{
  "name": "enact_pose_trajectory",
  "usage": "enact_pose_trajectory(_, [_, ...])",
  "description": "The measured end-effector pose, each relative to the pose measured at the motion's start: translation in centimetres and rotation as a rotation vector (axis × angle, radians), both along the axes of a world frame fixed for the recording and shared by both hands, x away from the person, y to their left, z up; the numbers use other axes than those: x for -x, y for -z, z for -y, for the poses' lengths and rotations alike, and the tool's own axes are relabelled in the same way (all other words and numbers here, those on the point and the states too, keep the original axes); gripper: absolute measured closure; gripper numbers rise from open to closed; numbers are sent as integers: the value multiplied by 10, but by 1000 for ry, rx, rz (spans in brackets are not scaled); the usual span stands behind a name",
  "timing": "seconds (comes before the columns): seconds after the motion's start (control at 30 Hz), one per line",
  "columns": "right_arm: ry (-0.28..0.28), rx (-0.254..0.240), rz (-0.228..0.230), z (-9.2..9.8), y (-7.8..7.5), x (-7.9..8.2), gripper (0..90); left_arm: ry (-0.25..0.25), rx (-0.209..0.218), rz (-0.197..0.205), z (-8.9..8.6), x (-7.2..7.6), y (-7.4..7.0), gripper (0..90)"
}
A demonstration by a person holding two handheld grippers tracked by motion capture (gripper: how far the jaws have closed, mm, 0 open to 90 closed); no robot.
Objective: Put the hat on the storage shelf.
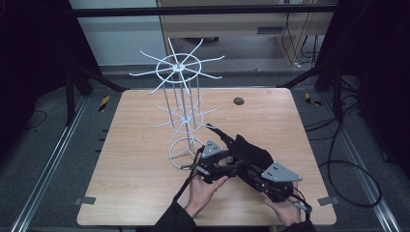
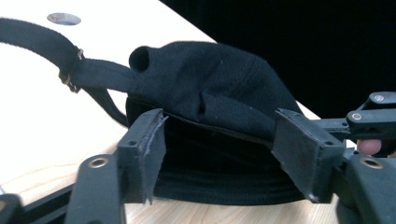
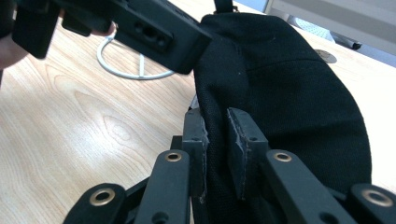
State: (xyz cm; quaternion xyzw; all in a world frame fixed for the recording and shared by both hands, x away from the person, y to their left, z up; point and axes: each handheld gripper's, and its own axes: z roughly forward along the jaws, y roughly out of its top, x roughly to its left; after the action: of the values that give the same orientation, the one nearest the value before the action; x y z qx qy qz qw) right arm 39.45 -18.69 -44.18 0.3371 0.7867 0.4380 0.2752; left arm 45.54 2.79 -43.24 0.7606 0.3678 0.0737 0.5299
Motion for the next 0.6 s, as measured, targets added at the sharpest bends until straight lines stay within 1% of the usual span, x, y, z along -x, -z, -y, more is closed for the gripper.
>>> enact_pose_trajectory(0.07, [-8, 3, 0, -1, 1, 0, 778, 2, -1, -6, 1, -1, 1, 312])
enact_pose_trajectory(0.17, [-18, 5, -4, -2, 2, 0, 781, -5, 29, -32, 0, -5, 0, 312])
enact_pose_trajectory(0.23, [-32, -5, -8, -3, 3, 0, 781, -12, 41, -36, 2, -8, 0, 317])
enact_pose_trajectory(0.33, [-52, -4, -14, -5, 4, 0, 774, -21, 29, -33, 6, -9, 2, 330])
enact_pose_trajectory(0.4, [-61, -4, -25, -5, 5, 0, 768, -32, 27, -35, 6, -10, 3, 373])
enact_pose_trajectory(0.43, [-64, -3, -28, -5, 6, -1, 766, -35, 34, -43, 6, -11, 3, 393])
enact_pose_trajectory(0.5, [-66, -7, -35, -5, 7, -1, 762, -43, 27, -51, 5, -13, 4, 462])
enact_pose_trajectory(0.53, [-65, -12, -39, -4, 7, -2, 762, -43, 32, -59, 4, -15, 4, 492])
enact_pose_trajectory(0.57, [-65, -15, -41, -4, 7, -2, 761, -44, 40, -68, 4, -16, 5, 502])
enact_pose_trajectory(0.6, [-64, -13, -44, -4, 8, -2, 761, -46, 38, -69, 5, -16, 5, 519])
